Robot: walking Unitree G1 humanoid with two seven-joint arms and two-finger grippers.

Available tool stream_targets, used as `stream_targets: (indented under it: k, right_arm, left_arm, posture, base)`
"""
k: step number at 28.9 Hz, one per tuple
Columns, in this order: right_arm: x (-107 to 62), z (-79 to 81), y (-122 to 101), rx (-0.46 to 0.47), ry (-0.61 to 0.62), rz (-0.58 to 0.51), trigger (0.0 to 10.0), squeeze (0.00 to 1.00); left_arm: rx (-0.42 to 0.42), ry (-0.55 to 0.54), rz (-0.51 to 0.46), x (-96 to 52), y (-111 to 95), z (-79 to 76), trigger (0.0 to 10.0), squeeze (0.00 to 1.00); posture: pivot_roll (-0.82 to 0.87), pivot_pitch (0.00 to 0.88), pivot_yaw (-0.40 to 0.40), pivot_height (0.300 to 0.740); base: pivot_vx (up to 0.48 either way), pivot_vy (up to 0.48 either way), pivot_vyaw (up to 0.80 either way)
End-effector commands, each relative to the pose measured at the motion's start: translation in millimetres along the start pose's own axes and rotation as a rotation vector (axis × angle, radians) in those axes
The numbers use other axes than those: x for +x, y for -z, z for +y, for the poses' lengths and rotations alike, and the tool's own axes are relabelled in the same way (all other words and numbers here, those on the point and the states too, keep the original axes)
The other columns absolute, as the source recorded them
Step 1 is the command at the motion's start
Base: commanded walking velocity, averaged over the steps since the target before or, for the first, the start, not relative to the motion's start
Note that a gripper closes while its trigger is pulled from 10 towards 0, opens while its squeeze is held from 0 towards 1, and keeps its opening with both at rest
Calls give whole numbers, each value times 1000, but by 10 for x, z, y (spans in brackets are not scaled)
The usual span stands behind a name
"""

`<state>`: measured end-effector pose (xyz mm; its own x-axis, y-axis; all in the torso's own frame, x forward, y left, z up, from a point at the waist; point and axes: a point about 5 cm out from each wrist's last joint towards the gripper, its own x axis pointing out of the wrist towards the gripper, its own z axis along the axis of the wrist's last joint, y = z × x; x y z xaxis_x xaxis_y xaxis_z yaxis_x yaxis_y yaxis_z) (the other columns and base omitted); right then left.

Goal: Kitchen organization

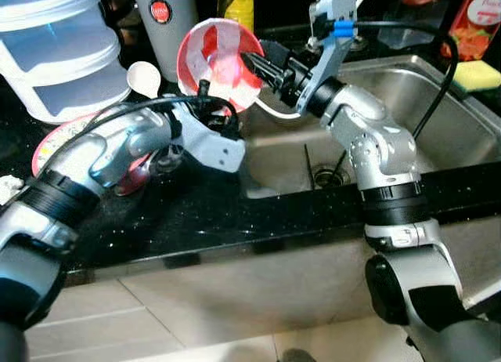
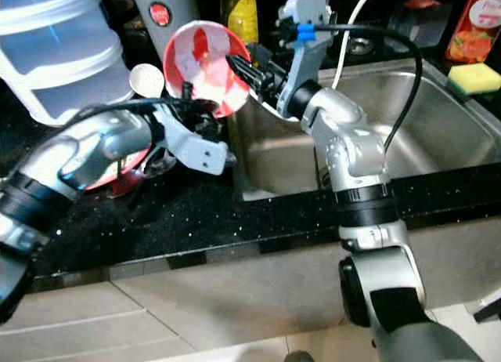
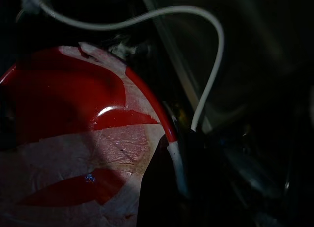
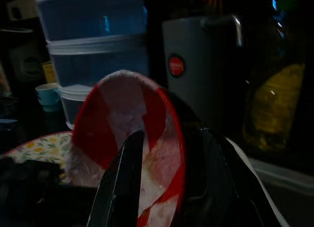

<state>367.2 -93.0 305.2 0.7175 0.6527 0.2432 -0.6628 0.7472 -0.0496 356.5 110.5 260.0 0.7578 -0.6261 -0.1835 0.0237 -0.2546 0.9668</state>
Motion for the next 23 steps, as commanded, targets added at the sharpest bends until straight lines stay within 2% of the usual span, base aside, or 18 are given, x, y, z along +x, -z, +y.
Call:
stream_targets:
  k: [1,2,3,4,7,10,18,19,22,23]
  right_arm:
    - [64,29,78,0,17,55,10000,0]
    - [71,-13,126,0,67,84,7608,0]
    - [71,-13,126,0,67,84,7608,0]
    - [74,-53,173,-4,112,110,0,0]
    - [75,-84,233,-17,149,142,0,0]
    - [70,-133,401,-113,216,231,0,0]
    - [83,-168,432,-117,264,238,0,0]
    - [89,-166,427,-112,263,233,0,0]
    - [109,-159,406,-102,264,219,0,0]
    - [113,-161,399,-100,266,214,0,0]
  left_arm:
    - [27,-43,-31,50,-70,100,10000,0]
    - [35,-44,-33,66,-77,98,10000,0]
    - [35,-44,-33,66,-77,98,10000,0]
    - [50,-44,-33,82,-84,95,10000,0]
    - [72,-51,-35,104,-97,101,10000,0]
    - [120,-84,-59,180,-184,151,10000,0]
    - [132,-109,-78,241,-254,162,10000,0]
    - [117,-113,-78,244,-253,161,10000,1000]
    - [72,-111,-58,250,-222,146,10000,1000]
    - [54,-126,-46,249,-209,161,10000,0]
  posture:
    - [-24,0,52,740]
    - [-23,0,52,740]
    - [-23,0,52,740]
    - [-23,0,50,740]
    - [-22,0,49,740]
    - [-15,0,47,740]
    - [-8,0,45,740]
    - [-8,0,44,740]
    - [-9,0,43,740]
    - [-9,0,42,740]
  base:
    - [0,0,0]
    - [0,0,0]
    - [0,0,0]
    - [0,0,0]
    - [0,0,0]
    - [0,0,0]
    - [0,0,0]
    - [0,0,0]
    - [0,0,0]
    - [0,0,0]
